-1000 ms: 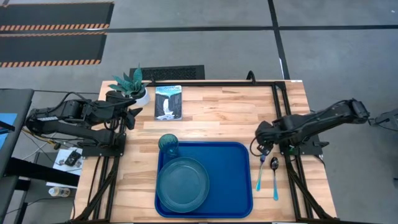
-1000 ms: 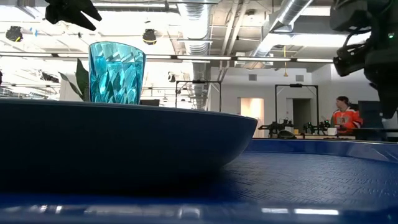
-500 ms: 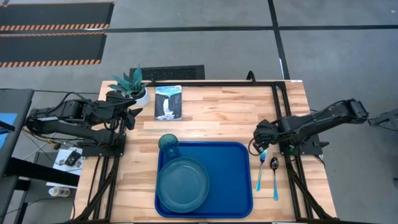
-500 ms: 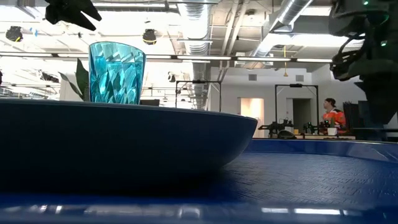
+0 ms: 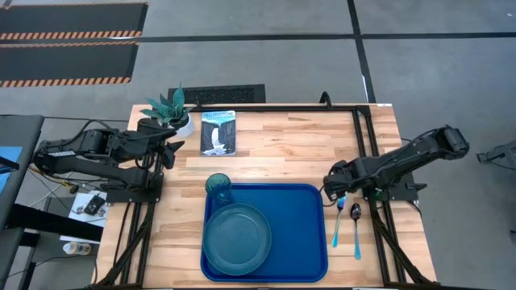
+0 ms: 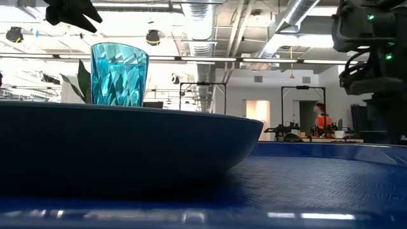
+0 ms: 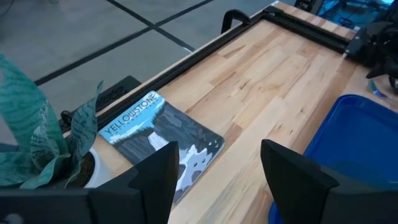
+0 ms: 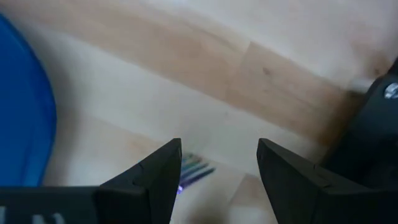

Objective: Pick and place plate/cup/fork/spoon on tray
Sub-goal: Put the blue fork on the blue serving tray to the right of the blue plate

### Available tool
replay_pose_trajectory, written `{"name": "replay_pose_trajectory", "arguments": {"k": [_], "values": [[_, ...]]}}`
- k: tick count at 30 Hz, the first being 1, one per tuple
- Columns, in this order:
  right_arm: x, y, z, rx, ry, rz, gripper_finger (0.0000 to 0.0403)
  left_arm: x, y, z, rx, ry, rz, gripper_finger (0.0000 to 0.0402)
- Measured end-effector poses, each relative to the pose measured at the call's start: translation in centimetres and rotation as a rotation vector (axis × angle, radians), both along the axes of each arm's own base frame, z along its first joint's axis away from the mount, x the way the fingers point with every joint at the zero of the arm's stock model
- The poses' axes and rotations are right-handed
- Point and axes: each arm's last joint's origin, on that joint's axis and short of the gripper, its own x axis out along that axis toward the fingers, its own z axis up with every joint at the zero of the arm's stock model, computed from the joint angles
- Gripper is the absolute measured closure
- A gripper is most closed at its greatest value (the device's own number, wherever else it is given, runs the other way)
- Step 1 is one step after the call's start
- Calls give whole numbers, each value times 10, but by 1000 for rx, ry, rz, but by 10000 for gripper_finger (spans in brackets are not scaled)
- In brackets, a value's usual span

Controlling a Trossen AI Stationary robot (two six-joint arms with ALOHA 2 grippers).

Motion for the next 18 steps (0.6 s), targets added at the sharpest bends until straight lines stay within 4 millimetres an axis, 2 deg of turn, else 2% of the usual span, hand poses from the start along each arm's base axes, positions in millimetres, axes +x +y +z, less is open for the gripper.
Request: {"name": "replay_pose_trajectory", "arguments": {"k": [8, 18], "values": [[-3, 17, 0, 23, -7, 165, 168, -1, 0, -1, -4, 11, 5, 187], [4, 21, -1, 41, -74, 246, 168, -1, 0, -1, -10, 0, 14, 187]]}}
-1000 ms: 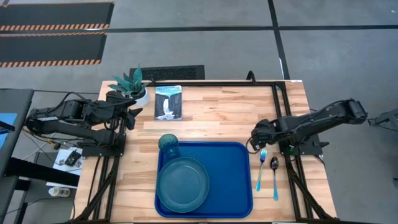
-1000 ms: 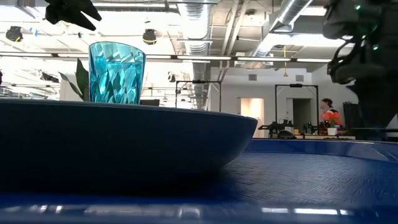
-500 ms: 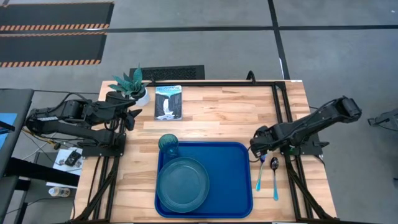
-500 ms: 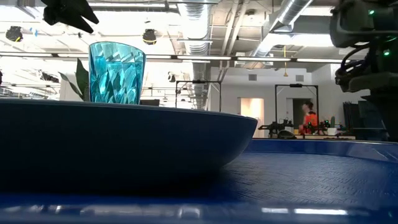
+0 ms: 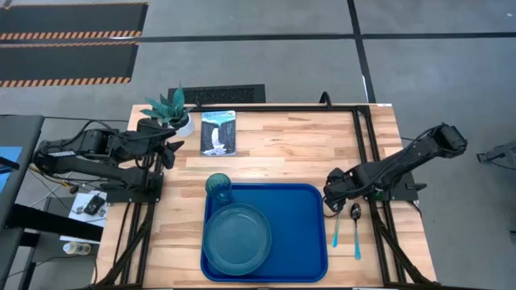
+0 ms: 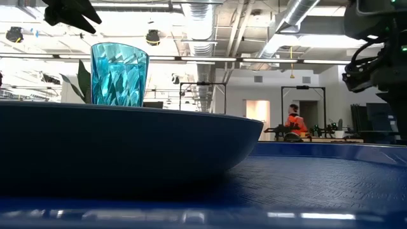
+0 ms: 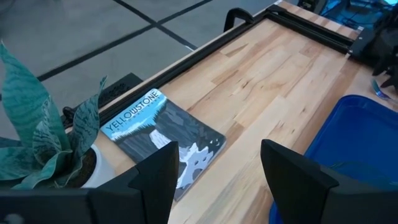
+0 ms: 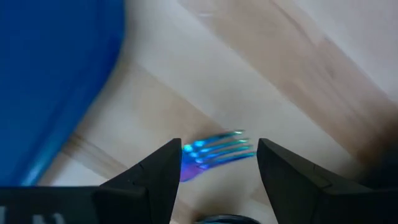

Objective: Pick and place plate/cup/fork/spoon on tray
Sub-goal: Put the blue fork on the blue serving tray to the right of the blue plate

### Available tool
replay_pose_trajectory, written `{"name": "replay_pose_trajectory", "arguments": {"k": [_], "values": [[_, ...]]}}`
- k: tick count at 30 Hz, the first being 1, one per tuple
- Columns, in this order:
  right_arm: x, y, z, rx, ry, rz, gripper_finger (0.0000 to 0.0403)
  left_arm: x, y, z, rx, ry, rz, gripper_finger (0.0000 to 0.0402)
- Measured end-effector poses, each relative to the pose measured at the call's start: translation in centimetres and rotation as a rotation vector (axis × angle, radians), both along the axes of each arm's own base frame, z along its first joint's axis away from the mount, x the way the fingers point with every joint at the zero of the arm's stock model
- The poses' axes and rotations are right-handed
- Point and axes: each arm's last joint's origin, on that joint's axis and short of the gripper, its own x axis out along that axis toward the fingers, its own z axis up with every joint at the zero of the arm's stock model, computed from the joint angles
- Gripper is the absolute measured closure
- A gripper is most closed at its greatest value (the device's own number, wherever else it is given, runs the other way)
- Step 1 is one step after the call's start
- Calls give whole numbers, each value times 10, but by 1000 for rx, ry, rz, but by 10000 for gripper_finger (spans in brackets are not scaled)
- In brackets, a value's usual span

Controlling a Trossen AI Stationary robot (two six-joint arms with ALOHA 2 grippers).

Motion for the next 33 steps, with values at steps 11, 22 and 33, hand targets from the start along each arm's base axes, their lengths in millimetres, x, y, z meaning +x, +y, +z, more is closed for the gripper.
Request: {"name": "replay_pose_trajectory", "arguments": {"k": [11, 22, 33], "values": [[8, 9, -21, -12, 116, 137, 168, 0, 0, 0, -7, -2, 0, 187], [10, 10, -23, 16, 118, 190, 191, 0, 0, 0, -4, 0, -1, 187], [10, 10, -23, 19, 115, 163, 232, 0, 0, 0, -3, 1, -1, 187]]}}
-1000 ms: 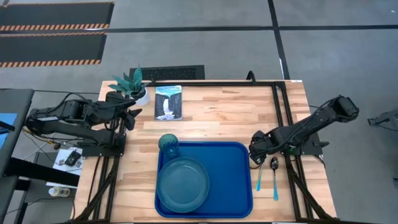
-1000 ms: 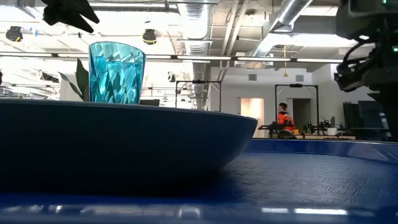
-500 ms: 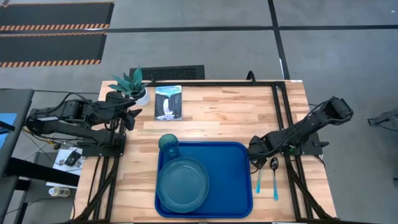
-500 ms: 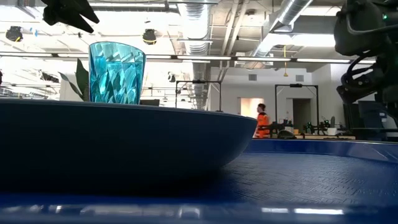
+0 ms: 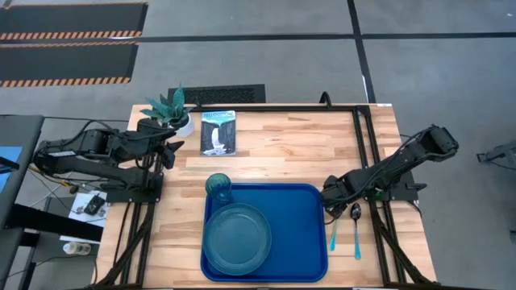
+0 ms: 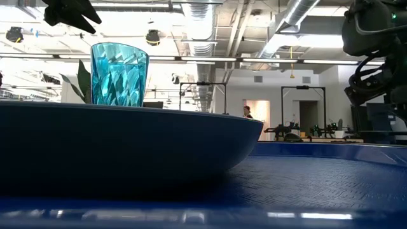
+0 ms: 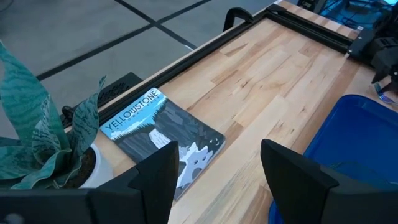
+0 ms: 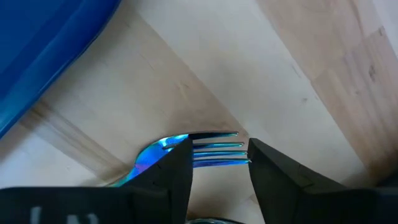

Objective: Pick and place plate/cup/fork/spoon on tray
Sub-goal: Put the blue fork on the blue serving tray to the right of the blue plate

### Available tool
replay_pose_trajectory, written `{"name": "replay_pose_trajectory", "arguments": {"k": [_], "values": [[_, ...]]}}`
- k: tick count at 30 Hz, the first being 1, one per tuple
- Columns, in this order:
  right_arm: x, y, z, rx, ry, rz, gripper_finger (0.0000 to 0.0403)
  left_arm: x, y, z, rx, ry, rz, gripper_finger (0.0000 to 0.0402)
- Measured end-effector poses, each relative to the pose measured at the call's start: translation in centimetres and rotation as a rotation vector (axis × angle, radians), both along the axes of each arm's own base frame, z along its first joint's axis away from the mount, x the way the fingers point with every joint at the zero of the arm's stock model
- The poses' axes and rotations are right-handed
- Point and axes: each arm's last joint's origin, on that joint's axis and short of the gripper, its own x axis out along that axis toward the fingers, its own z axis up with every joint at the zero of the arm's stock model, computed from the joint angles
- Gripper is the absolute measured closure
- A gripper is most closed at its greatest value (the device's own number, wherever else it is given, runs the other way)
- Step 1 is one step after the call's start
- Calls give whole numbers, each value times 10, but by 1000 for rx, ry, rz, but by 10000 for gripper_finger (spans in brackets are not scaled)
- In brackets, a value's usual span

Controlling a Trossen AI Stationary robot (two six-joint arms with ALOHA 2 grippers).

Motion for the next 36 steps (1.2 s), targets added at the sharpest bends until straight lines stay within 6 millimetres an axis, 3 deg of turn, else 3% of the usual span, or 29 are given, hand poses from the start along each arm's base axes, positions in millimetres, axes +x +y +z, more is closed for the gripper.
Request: {"name": "replay_pose_trajectory", "arguments": {"k": [10, 26, 30, 36], "values": [[0, 0, 0, -2, -1, -18, 247, 0, 0, 0, 0, 0, 0, 187], [0, 0, 0, 1, -2, 33, 220, 0, 0, 0, 1, 1, 0, 187], [1, 0, 0, 6, -14, 46, 252, 0, 0, 0, 1, 1, 0, 187], [0, 0, 1, -2, 1, 32, 346, 0, 0, 0, 1, 1, 0, 187]]}}
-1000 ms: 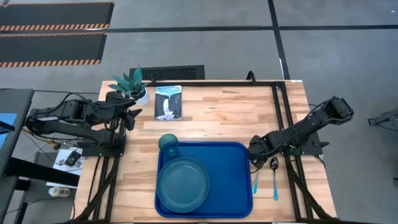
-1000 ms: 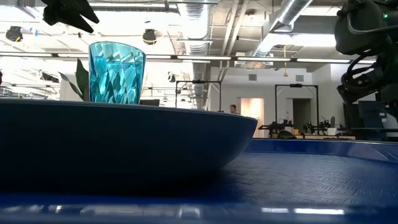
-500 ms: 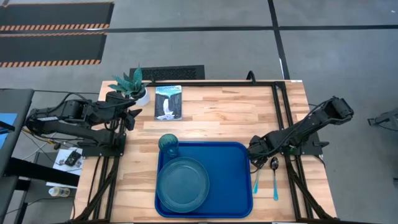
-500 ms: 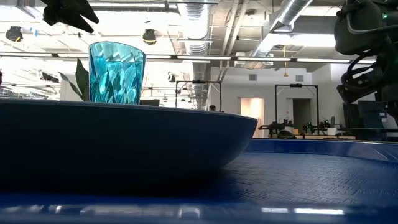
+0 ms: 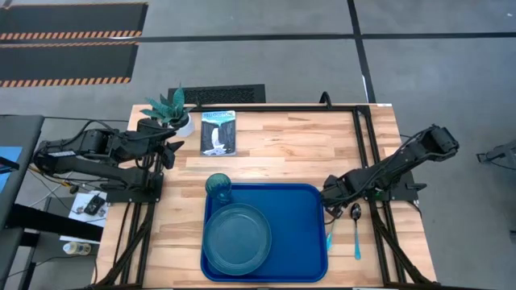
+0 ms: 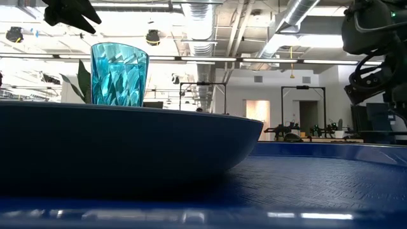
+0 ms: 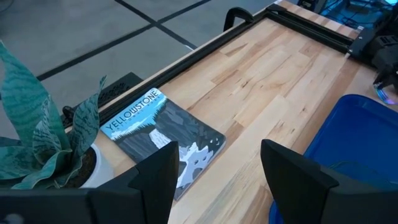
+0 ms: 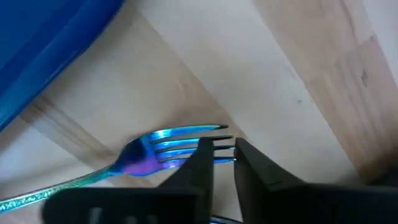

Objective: Pick and place plate/cup/fork/spoon on tray
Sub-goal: Put the blue fork on the blue serving tray to the right of the blue plate

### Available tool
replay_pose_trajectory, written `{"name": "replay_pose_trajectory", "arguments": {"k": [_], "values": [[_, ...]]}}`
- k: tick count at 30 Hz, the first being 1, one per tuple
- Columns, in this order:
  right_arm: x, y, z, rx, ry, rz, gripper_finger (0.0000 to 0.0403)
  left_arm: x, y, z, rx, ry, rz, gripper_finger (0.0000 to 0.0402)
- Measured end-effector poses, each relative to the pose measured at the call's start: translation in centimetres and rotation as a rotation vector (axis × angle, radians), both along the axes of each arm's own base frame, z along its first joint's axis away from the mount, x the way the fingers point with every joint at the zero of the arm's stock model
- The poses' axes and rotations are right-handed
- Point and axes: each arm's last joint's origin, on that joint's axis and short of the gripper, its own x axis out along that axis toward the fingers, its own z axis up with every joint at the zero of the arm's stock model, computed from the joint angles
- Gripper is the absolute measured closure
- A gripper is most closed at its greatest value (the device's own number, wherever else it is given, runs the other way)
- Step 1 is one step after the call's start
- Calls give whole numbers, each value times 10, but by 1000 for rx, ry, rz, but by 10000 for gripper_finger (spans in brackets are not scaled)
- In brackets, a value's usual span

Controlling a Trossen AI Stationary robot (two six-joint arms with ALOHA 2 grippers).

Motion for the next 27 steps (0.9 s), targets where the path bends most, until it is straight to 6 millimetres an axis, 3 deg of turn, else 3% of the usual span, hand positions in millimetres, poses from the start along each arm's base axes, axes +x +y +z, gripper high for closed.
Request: {"name": "replay_pose_trajectory", "arguments": {"k": [7, 16, 27], "values": [[-2, -1, 0, -9, 22, -27, 392, 0, 0, 0, 12, 8, -9, 187], [-3, -1, 0, -20, 39, -50, 399, 0, 0, 0, 12, 9, -9, 187], [5, -1, 26, -107, 38, -26, 402, 0, 0, 0, 16, 12, -12, 187]]}}
